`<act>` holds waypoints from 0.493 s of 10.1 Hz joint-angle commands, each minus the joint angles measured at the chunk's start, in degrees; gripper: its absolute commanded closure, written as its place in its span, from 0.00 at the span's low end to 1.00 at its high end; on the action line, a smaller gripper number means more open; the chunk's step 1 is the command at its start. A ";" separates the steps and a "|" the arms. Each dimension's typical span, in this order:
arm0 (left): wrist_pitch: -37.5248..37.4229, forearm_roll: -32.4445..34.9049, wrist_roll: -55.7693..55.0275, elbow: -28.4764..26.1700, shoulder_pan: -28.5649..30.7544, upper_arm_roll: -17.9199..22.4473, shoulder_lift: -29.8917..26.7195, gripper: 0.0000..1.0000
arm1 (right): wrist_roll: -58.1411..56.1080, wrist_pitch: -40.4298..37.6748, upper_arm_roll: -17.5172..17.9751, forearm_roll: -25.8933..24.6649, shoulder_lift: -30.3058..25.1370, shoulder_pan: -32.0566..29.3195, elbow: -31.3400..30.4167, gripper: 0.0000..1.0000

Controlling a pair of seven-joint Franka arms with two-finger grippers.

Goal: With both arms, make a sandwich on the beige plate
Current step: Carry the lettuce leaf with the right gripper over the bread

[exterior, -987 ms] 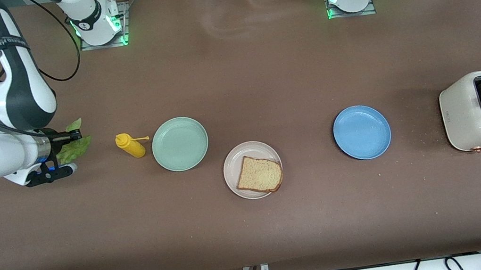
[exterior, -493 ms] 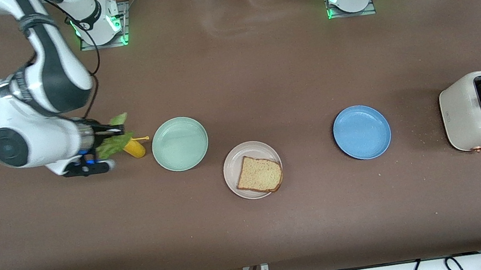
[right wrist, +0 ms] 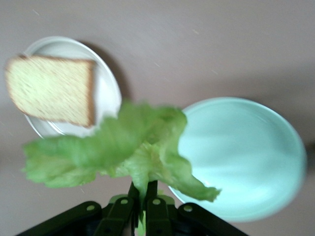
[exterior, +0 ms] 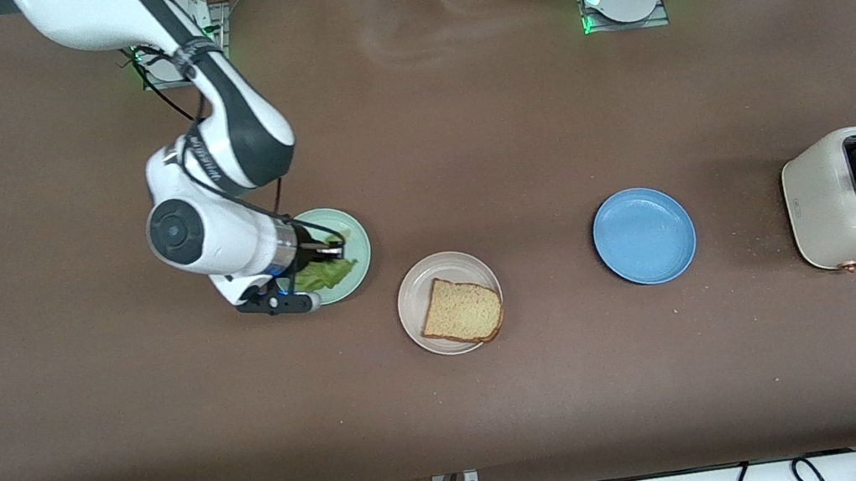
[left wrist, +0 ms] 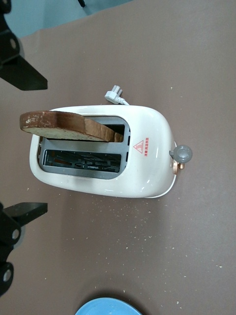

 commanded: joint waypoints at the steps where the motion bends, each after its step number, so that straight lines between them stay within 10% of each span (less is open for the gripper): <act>1: -0.60 -1.07 0.44 0.30 -0.02 0.04 -0.24 0.00 | 4.46 14.15 2.12 2.46 4.94 2.81 2.15 1.00; 5: -0.60 -1.07 0.35 0.30 -0.02 0.04 -0.24 0.00 | 4.13 30.90 3.90 1.95 11.63 5.80 2.15 1.00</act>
